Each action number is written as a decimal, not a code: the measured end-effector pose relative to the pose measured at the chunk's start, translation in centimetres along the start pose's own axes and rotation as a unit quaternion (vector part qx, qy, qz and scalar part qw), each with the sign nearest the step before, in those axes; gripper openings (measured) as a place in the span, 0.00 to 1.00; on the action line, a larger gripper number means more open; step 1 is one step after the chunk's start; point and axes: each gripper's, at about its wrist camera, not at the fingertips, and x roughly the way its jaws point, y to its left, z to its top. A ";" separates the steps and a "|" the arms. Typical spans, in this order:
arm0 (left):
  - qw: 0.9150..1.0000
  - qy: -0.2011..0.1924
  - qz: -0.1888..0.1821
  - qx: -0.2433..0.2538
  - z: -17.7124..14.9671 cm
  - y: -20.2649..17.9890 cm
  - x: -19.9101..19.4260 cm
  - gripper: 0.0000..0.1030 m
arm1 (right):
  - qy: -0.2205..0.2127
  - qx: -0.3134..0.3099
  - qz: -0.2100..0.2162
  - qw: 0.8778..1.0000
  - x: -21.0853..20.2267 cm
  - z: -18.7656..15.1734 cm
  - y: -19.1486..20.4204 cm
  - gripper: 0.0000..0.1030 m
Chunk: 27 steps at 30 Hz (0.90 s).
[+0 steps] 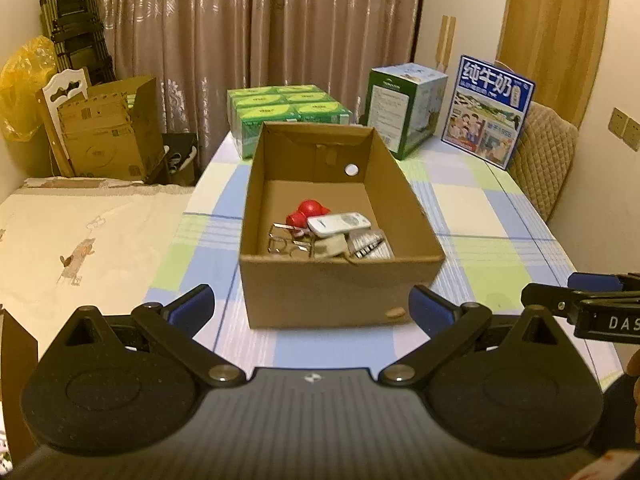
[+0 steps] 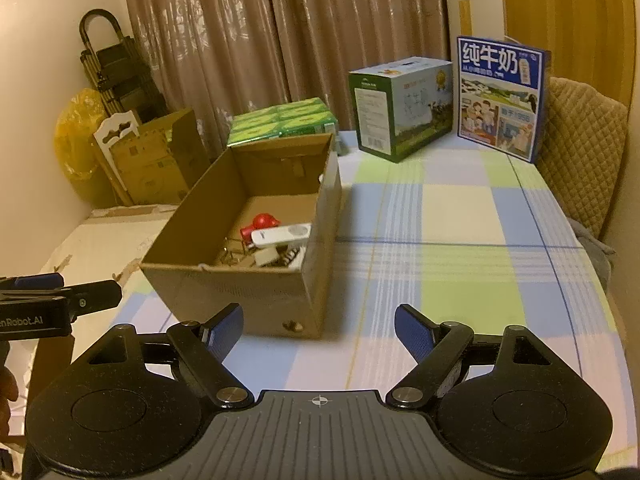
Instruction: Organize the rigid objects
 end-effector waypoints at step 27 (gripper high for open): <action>1.000 0.017 -0.011 0.016 -2.5 -2.3 -0.3 0.99 | 0.007 0.009 -0.009 1.000 -0.7 -2.4 -0.8 0.78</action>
